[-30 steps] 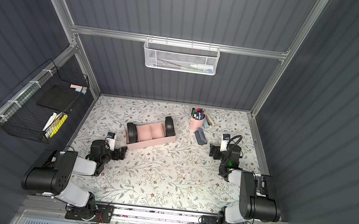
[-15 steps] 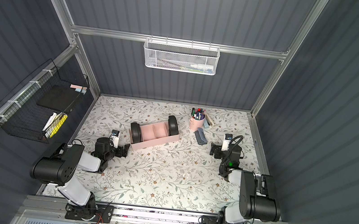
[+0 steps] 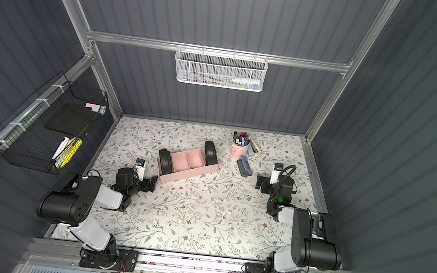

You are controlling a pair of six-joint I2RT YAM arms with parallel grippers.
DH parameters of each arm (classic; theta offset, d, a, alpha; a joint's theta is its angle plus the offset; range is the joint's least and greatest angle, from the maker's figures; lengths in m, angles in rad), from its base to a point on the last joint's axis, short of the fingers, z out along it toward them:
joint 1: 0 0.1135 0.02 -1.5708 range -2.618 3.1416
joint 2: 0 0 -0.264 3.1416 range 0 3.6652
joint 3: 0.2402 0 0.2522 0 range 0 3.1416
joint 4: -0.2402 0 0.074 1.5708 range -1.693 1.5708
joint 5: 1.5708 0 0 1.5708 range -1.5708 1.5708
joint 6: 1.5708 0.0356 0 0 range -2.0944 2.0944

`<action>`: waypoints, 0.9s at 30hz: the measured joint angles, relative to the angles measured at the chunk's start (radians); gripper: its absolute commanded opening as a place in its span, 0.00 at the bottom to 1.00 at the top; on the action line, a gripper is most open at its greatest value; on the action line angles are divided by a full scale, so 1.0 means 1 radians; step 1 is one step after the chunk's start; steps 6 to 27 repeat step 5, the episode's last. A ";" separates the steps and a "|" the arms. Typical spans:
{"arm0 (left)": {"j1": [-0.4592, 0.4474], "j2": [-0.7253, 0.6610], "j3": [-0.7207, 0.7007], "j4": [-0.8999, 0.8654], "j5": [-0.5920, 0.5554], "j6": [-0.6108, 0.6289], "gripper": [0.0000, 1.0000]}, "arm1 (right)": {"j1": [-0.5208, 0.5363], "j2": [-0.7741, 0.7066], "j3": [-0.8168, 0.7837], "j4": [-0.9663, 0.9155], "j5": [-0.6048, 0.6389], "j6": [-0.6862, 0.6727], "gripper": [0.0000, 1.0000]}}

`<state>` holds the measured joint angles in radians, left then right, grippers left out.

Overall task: Place the belts into the storage roll
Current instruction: Reset both arms

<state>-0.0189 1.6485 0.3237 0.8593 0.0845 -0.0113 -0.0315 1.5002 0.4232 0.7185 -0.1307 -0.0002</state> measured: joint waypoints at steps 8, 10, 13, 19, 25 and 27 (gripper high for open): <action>0.000 0.000 0.000 0.000 0.000 0.000 0.99 | 0.000 0.013 0.004 0.000 0.000 0.000 0.99; 0.000 0.000 0.000 0.000 0.000 0.000 0.99 | 0.000 0.013 0.004 0.000 0.000 0.000 0.99; 0.000 0.000 0.000 0.000 0.000 0.000 0.99 | 0.000 0.013 0.004 0.000 0.000 0.000 0.99; 0.000 0.000 0.000 0.000 0.000 0.000 0.99 | 0.000 0.013 0.004 0.000 0.000 0.000 0.99; 0.000 0.000 0.000 0.000 0.000 0.000 0.99 | 0.000 0.013 0.004 0.000 0.000 0.000 0.99; 0.000 0.000 0.000 0.000 0.000 0.000 0.99 | 0.000 0.013 0.004 0.000 0.000 0.000 0.99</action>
